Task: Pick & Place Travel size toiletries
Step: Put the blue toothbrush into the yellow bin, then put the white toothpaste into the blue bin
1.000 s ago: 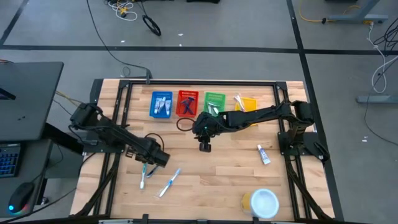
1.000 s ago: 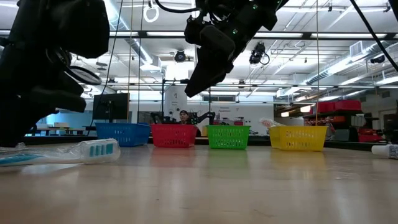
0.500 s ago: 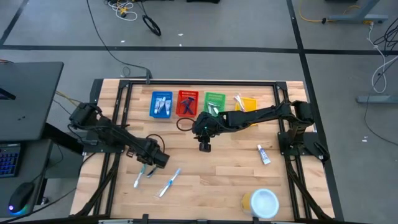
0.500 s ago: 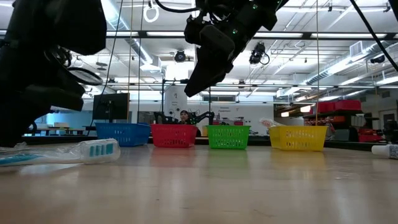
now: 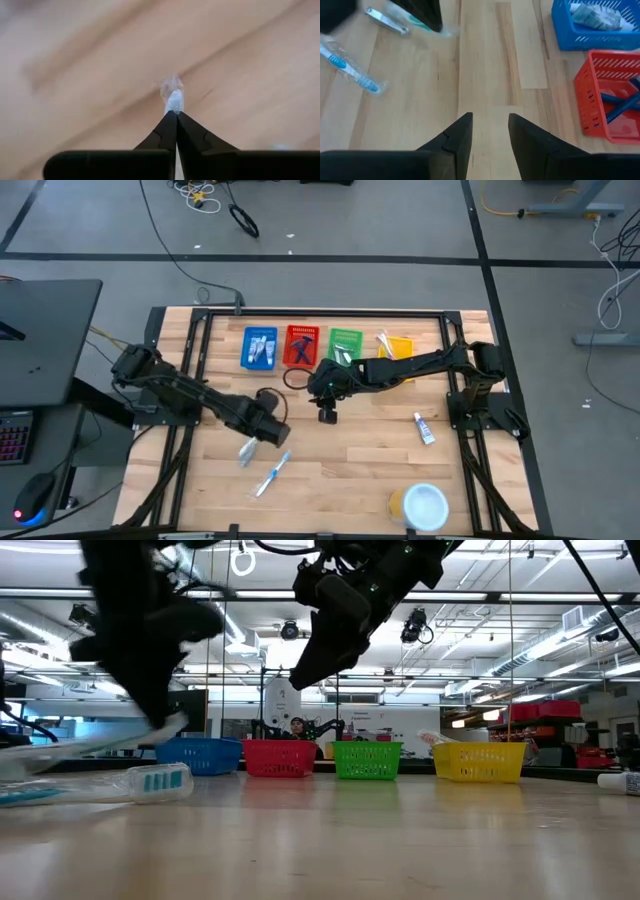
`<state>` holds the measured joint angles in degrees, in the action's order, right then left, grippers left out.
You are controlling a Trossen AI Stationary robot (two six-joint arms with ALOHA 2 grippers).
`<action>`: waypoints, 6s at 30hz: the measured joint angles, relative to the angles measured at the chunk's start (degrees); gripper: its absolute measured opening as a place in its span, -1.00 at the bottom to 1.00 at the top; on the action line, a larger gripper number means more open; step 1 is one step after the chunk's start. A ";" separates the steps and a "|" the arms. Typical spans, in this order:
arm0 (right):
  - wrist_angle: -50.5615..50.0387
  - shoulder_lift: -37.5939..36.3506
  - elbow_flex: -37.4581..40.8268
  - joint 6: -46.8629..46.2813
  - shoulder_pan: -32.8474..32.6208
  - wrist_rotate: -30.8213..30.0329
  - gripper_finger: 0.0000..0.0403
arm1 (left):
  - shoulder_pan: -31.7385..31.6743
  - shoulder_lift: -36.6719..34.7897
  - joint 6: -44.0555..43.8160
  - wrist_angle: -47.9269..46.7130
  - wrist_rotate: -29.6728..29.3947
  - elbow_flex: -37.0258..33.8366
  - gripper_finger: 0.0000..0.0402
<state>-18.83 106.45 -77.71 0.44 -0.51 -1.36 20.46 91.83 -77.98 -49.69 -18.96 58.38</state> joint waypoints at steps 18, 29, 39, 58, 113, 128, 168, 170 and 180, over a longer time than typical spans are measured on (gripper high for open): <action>5.98 0.04 9.80 -0.82 -2.36 -3.91 -0.33 | -9.75 -0.04 29.66 10.95 -8.27 5.58 -0.97; 38.64 0.50 21.36 -9.20 0.13 0.43 -0.33 | -12.03 -0.08 38.76 21.04 -5.41 5.58 -0.98; 48.27 0.52 24.48 -11.41 0.29 5.63 -0.33 | -13.46 -0.11 44.11 27.61 -3.80 5.60 -0.98; 50.31 0.59 24.59 -10.68 1.53 6.07 -0.35 | -13.51 -0.19 46.52 28.70 -2.82 5.65 -0.97; -30.42 -42.26 24.53 -26.76 13.56 -19.61 -0.83 | -18.03 -3.49 57.68 17.81 -14.71 5.63 -0.21; -33.18 -33.23 24.52 -14.20 27.65 -2.26 -0.80 | -19.07 -3.49 56.92 17.92 -14.68 5.63 -0.23; 1.92 -28.46 22.69 0.44 14.93 7.44 -0.29 | -18.42 -7.51 57.35 3.99 -6.09 1.51 -0.24; 1.95 -28.44 22.69 0.42 12.86 7.47 -0.26 | -18.40 -10.04 56.23 6.19 -4.84 -0.93 -0.24; 5.38 -24.08 22.71 -0.87 5.97 7.41 0.05 | -15.60 -19.75 49.26 15.00 1.26 -11.78 -0.24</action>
<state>-13.45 82.37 -55.00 -0.43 5.46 6.05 4.86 72.08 -28.72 -34.69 -17.71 46.60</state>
